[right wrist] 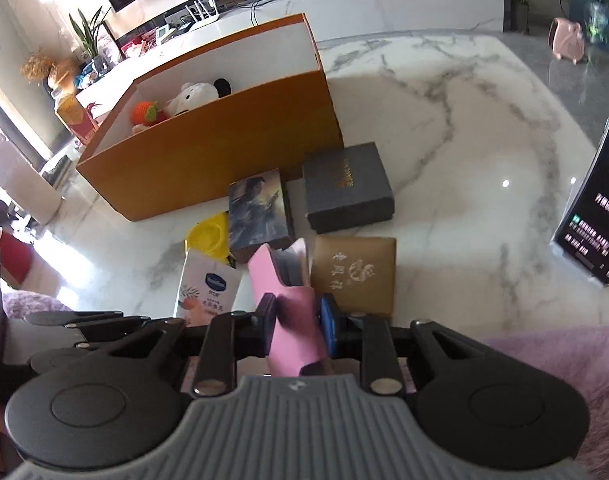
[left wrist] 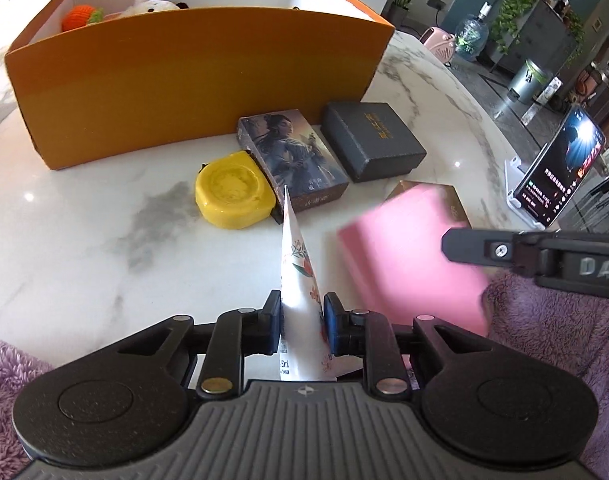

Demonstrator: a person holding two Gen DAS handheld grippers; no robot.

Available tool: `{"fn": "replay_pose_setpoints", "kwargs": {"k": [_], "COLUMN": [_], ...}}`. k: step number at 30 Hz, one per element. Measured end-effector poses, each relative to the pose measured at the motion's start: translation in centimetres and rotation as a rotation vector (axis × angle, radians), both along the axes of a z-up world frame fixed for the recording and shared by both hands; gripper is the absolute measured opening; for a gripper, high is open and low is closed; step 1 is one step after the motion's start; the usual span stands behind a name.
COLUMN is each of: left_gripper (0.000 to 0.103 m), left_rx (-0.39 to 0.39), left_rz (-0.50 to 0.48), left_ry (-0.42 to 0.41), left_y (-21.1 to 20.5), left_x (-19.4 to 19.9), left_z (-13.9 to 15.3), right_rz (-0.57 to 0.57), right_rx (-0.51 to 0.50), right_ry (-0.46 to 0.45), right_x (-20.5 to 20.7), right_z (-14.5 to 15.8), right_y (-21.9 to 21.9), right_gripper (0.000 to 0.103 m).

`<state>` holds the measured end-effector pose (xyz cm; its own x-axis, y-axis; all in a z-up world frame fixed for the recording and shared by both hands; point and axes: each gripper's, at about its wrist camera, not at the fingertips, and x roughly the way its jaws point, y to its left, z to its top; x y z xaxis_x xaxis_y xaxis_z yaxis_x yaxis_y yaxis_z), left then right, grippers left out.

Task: Organize objects
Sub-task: 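Grasp the white lotion tube with the left gripper while the right gripper grasps the pink case, then carry the lotion tube and pink case over the orange box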

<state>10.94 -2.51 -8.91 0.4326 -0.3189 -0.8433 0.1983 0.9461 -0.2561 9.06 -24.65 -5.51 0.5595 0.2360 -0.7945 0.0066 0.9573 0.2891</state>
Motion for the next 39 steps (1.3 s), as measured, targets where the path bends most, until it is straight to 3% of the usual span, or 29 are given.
{"fn": "replay_pose_setpoints", "kwargs": {"k": [8, 14, 19, 25, 27, 30, 36, 39], "left_gripper": [0.025, 0.025, 0.025, 0.025, 0.025, 0.025, 0.025, 0.025], "left_rx": [-0.036, -0.039, -0.045, -0.055, -0.060, -0.068, -0.092, -0.115], "left_rz": [0.003, 0.001, 0.015, 0.022, 0.021, 0.021, 0.017, 0.010], "left_ry": [0.009, 0.021, 0.026, 0.043, 0.045, 0.046, 0.044, 0.042], "left_y": [0.5, 0.5, 0.9, 1.4, 1.4, 1.5, 1.4, 1.0], "left_x": [-0.3, -0.8, -1.0, -1.2, -1.3, -1.3, -1.4, -1.4], "left_z": [0.0, -0.3, -0.6, -1.0, -1.1, -1.1, -1.3, -1.3], "right_rz": [-0.005, 0.030, 0.061, 0.113, 0.136, 0.174, 0.200, 0.187], "right_rx": [-0.045, 0.038, -0.015, 0.122, 0.081, 0.034, 0.039, 0.053], "right_ry": [0.005, 0.004, 0.003, 0.060, 0.045, 0.034, 0.063, 0.085], "right_x": [-0.1, -0.6, -0.5, -0.4, -0.5, -0.6, -0.3, 0.0], "right_z": [-0.6, 0.4, 0.3, 0.4, 0.3, 0.5, 0.5, 0.2], "right_y": [1.0, 1.7, 3.0, 2.8, 3.5, 4.4, 5.1, 5.0], "right_gripper": [0.017, 0.016, 0.028, 0.020, 0.028, 0.030, 0.031, 0.037]}}
